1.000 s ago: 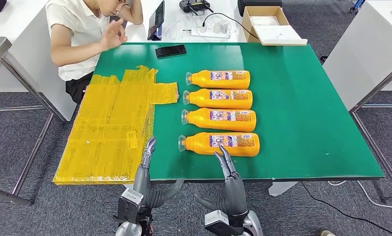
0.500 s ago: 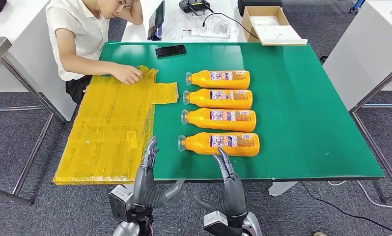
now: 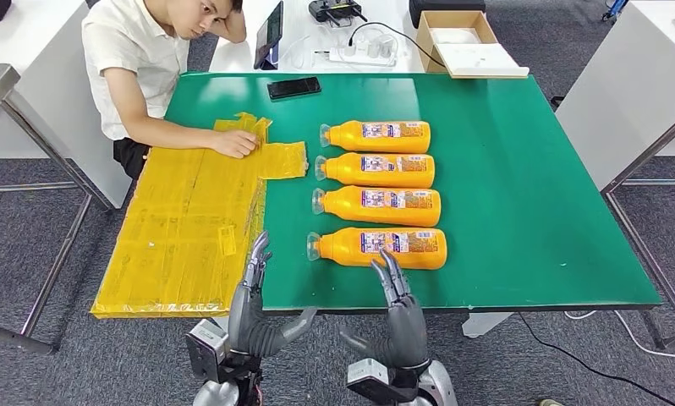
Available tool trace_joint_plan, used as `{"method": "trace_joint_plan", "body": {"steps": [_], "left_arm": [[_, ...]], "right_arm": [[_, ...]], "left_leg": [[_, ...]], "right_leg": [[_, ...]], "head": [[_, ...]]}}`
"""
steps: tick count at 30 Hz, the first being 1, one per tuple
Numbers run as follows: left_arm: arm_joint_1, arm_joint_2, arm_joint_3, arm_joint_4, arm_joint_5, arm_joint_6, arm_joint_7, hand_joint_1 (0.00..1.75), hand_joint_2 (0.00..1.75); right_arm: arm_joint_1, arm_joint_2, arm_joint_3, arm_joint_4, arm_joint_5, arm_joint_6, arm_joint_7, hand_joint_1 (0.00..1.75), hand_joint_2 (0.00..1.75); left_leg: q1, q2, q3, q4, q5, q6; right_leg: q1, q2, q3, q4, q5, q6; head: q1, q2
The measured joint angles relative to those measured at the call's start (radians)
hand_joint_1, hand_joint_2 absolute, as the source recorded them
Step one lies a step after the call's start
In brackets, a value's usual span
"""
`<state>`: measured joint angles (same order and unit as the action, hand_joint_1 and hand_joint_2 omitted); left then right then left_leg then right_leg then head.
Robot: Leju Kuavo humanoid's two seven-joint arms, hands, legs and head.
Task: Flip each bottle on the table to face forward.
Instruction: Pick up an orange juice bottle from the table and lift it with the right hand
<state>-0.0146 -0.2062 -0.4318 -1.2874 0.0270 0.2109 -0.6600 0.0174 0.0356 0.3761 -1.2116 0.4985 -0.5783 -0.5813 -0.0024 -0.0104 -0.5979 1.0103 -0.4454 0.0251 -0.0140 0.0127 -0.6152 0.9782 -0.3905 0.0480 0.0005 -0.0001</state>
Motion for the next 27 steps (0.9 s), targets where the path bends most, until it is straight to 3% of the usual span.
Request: {"method": "trace_joint_plan", "body": {"steps": [11, 20, 27], "left_arm": [[-0.005, 0.001, -0.002, 0.0, 0.003, -0.031, 0.0, 0.0, 1.75], [-0.009, 0.0, -0.002, 0.001, 0.033, -0.066, 0.0, 0.0, 1.75], [-0.016, 0.0, -0.002, 0.006, 0.028, -0.067, 0.0, 0.0, 1.75]], "right_arm": [[-0.163, -0.103, -0.123, 0.126, 0.295, -0.003, 0.171, 0.0, 1.75], [-0.262, -0.117, -0.129, 0.273, 0.349, 0.002, 0.203, 0.0, 1.75], [-0.315, -0.12, -0.117, 0.353, 0.406, 0.074, 0.278, 0.0, 1.75]], "left_leg": [[-0.002, 0.0, 0.0, 0.0, 0.001, 0.001], [-0.002, 0.0, 0.0, 0.0, 0.001, 0.001], [-0.002, 0.0, 0.0, 0.0, 0.001, 0.001]], "right_leg": [[-0.002, 0.0, 0.0, 0.0, 0.001, 0.001], [-0.002, 0.0, 0.0, 0.0, 0.001, 0.001], [-0.002, 0.0, 0.0, 0.0, 0.001, 0.001]], "head": [[0.0, 0.0], [0.0, 0.0], [0.0, 0.0]]}}
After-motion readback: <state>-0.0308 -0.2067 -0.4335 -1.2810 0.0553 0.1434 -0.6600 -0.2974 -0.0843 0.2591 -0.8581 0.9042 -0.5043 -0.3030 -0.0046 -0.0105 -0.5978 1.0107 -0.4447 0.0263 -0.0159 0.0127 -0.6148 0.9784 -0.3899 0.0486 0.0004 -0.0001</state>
